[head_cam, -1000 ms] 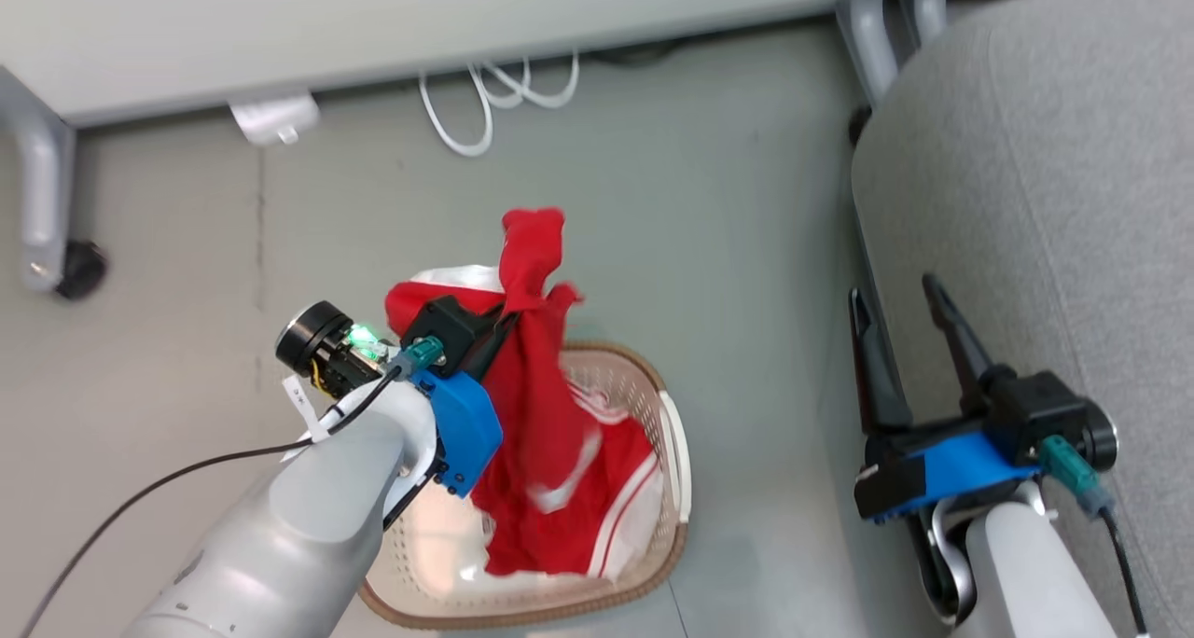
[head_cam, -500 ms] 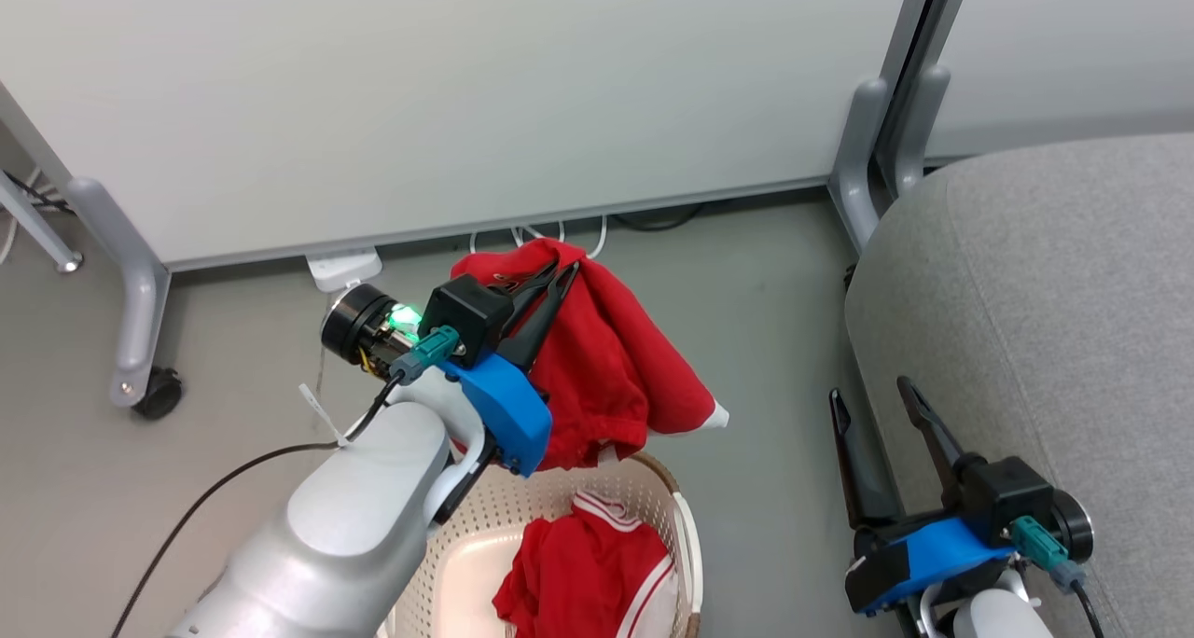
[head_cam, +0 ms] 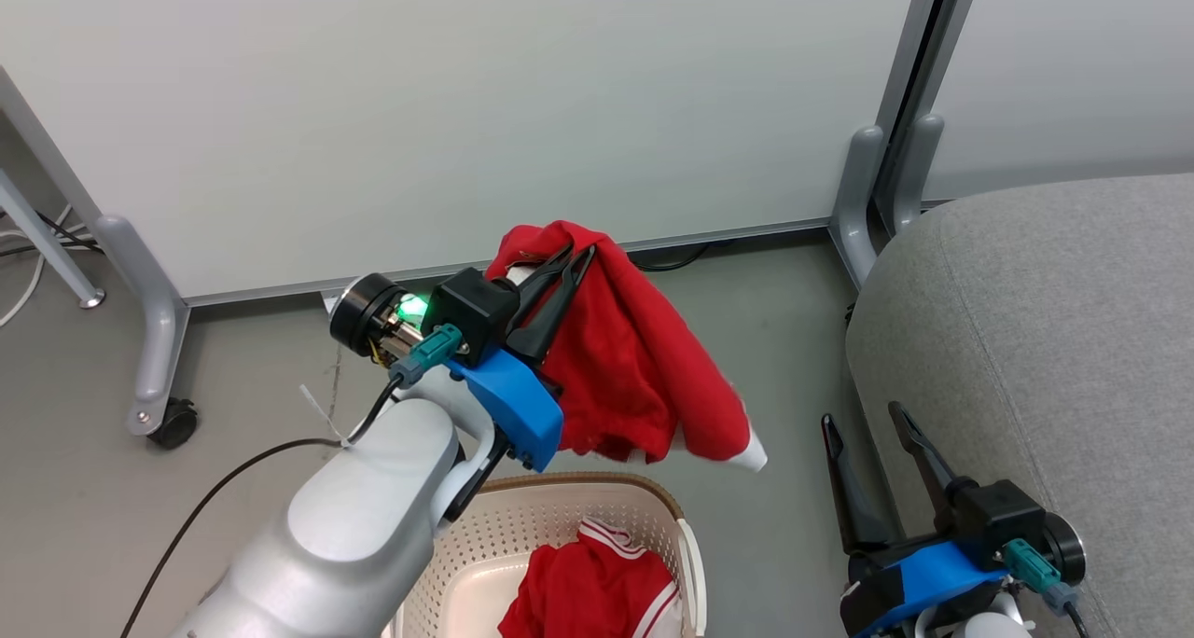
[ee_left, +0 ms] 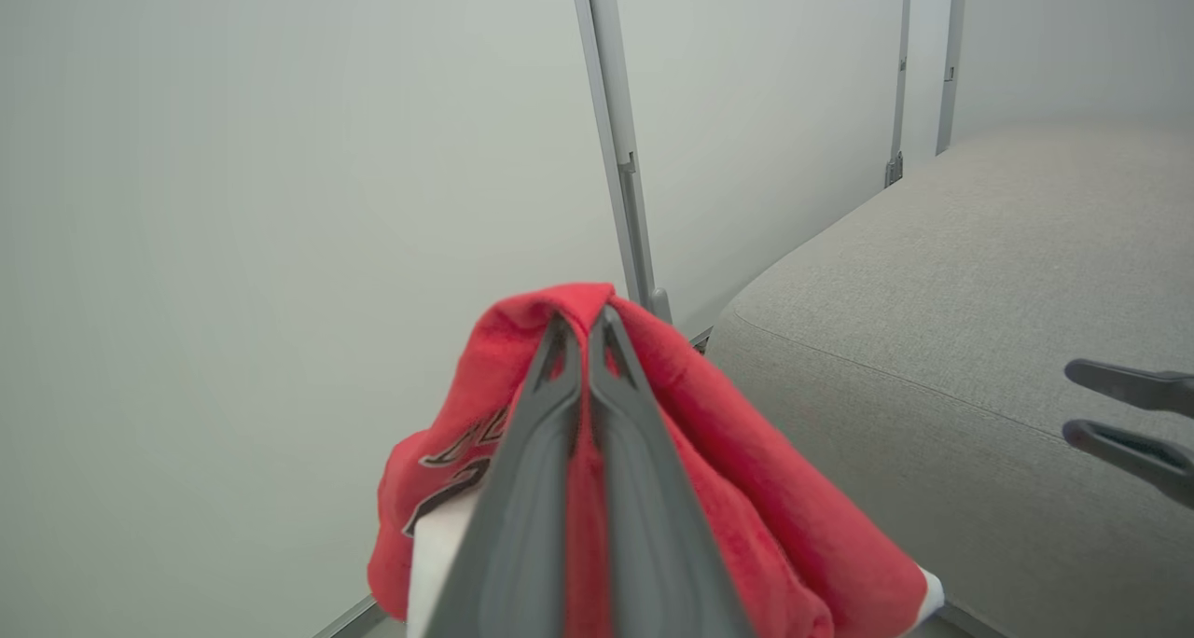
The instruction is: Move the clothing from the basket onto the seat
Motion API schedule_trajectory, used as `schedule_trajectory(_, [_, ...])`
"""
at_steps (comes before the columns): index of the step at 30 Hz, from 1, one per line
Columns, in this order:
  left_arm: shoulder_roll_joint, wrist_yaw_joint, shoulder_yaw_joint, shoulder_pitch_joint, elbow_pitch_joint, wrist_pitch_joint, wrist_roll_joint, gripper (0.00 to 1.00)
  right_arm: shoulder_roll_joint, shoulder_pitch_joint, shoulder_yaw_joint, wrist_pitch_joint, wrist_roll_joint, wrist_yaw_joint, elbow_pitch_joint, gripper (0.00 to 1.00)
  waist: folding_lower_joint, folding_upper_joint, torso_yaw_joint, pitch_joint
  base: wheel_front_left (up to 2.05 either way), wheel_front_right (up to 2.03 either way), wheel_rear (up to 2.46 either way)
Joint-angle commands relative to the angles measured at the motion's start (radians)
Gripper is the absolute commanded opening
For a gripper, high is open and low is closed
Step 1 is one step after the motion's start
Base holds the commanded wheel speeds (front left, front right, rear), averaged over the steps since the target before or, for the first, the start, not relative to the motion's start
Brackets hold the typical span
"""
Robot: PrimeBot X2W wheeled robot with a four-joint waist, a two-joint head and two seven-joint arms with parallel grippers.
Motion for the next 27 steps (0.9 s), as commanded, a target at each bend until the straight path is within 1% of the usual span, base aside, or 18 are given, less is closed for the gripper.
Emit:
schedule_trajectory(1, [0.003, 0.006, 0.001, 0.012, -0.008, -0.003, -0.002, 0.00, -0.002, 0.002, 0.007, -0.001, 0.000, -0.001, -0.006, 1.00, 0.0000, 0.0000, 0.002, 0.001, 0.00, 0.00, 0.00])
schedule_trajectory(4, [0.005, 0.009, 0.000, 0.012, -0.011, -0.003, -0.004, 0.00, -0.002, -0.008, 0.023, -0.001, -0.004, -0.001, -0.010, 1.00, 0.0000, 0.0000, 0.004, 0.002, 0.00, 0.00, 0.00])
schedule_trajectory(8, [0.006, 0.012, -0.004, 0.013, -0.020, -0.002, -0.005, 0.00, -0.013, -0.033, 0.073, -0.001, -0.007, -0.001, -0.013, 1.00, 0.0000, 0.0000, 0.010, 0.006, 0.00, 0.00, 0.00])
schedule_trajectory(10, [0.007, 0.012, -0.006, 0.010, -0.023, -0.001, -0.007, 0.00, -0.024, -0.053, 0.108, -0.001, -0.006, -0.001, -0.008, 1.00, 0.0000, 0.0000, 0.014, 0.011, 0.00, 0.00, 0.00])
schedule_trajectory(11, [0.006, 0.014, -0.008, 0.007, -0.027, -0.001, -0.007, 0.00, -0.034, -0.082, 0.148, -0.001, -0.002, -0.001, -0.001, 1.00, 0.0000, 0.0000, 0.019, 0.016, 0.00, 0.00, 0.00])
schedule_trajectory(12, [0.006, 0.014, -0.008, 0.007, -0.027, -0.001, -0.007, 0.00, -0.034, -0.082, 0.148, -0.001, -0.002, -0.001, -0.001, 1.00, 0.0000, 0.0000, 0.019, 0.016, 0.00, 0.00, 0.00])
schedule_trajectory(18, [-0.006, 0.012, -0.017, -0.007, -0.037, 0.000, -0.008, 0.00, -0.063, -0.201, 0.254, -0.001, 0.003, -0.001, 0.034, 1.00, 0.0000, 0.0000, 0.038, 0.036, 0.00, 0.00, 0.00])
schedule_trajectory(21, [-0.016, 0.009, -0.025, -0.014, -0.044, 0.000, -0.004, 0.00, -0.073, -0.267, 0.294, -0.001, -0.002, -0.001, 0.066, 1.00, 0.0000, 0.0000, 0.051, 0.050, 0.00, 0.00, 0.00])
schedule_trajectory(27, [-0.039, 0.000, -0.041, -0.031, -0.056, -0.001, 0.006, 0.00, -0.081, -0.400, 0.374, -0.001, -0.007, -0.001, 0.178, 1.00, 0.0000, 0.0000, 0.082, 0.083, 0.00, 0.00, 0.00])
